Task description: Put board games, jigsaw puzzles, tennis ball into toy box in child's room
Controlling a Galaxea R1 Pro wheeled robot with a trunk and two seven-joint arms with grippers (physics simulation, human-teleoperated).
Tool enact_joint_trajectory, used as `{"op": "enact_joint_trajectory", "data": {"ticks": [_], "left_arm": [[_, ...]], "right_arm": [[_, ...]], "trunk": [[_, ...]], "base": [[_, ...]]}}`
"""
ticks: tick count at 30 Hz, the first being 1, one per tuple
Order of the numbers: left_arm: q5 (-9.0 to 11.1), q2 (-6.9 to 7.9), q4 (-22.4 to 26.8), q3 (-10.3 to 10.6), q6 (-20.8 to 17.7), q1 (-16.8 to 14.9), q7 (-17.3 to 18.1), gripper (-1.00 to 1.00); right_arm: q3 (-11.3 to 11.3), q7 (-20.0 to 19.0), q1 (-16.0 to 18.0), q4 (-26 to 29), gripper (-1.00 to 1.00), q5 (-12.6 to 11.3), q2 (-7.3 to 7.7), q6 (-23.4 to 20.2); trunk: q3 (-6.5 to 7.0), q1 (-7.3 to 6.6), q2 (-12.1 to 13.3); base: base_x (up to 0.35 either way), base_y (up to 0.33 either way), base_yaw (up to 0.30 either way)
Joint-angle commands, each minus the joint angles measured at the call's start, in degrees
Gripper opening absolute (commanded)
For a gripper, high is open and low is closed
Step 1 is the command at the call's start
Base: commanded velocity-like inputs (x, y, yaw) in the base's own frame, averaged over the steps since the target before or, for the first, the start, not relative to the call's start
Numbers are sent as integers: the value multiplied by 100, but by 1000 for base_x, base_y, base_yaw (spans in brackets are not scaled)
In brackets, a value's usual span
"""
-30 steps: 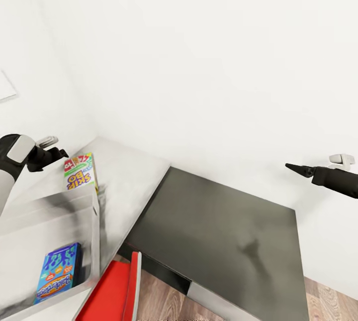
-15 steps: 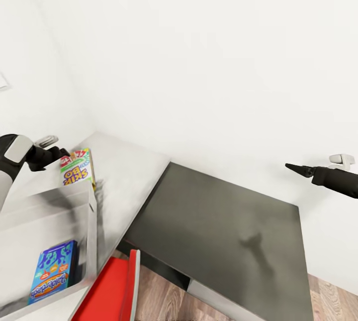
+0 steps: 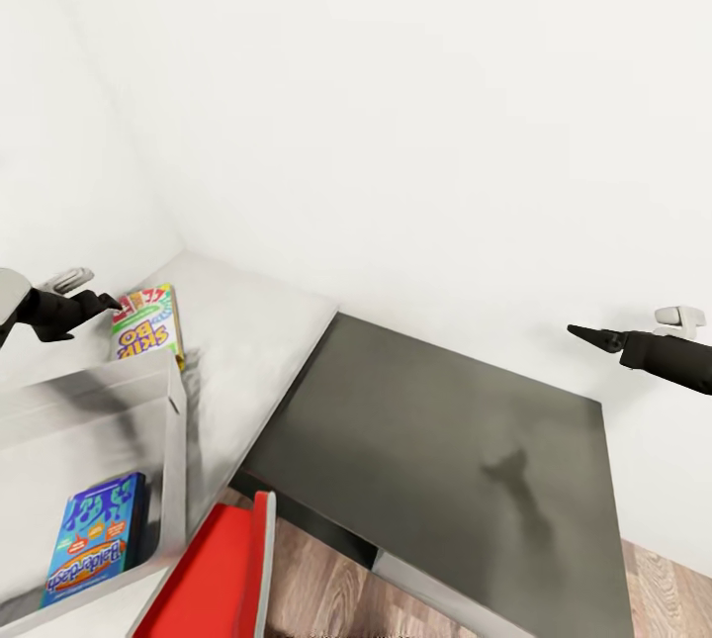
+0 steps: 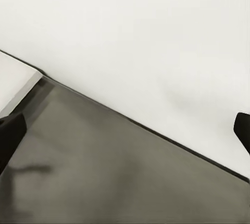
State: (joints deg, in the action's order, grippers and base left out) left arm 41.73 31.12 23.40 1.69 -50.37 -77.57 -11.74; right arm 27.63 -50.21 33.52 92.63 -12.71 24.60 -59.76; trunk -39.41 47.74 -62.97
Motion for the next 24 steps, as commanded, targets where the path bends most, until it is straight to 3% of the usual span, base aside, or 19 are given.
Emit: {"op": "enact_joint_trajectory", "data": {"ticks": [1,16,24], "left_arm": [[60,5,6,17,-31,-5,-41,100],[82,14,7,16,-174,-12,57,100],[89,9,71,17,-176,-4,57,100]], "right_arm": [[5,-32,5,1,100,14,1,-24],[9,-32,3,1,100,14,1,-24],[14,-32,-4,1,100,14,1,-24]], "trunk": [[-33,23,-45],[-441,352,-647],[-454,352,-647]], "base": [[0,0,0],[0,0,0],[0,0,0]]}}
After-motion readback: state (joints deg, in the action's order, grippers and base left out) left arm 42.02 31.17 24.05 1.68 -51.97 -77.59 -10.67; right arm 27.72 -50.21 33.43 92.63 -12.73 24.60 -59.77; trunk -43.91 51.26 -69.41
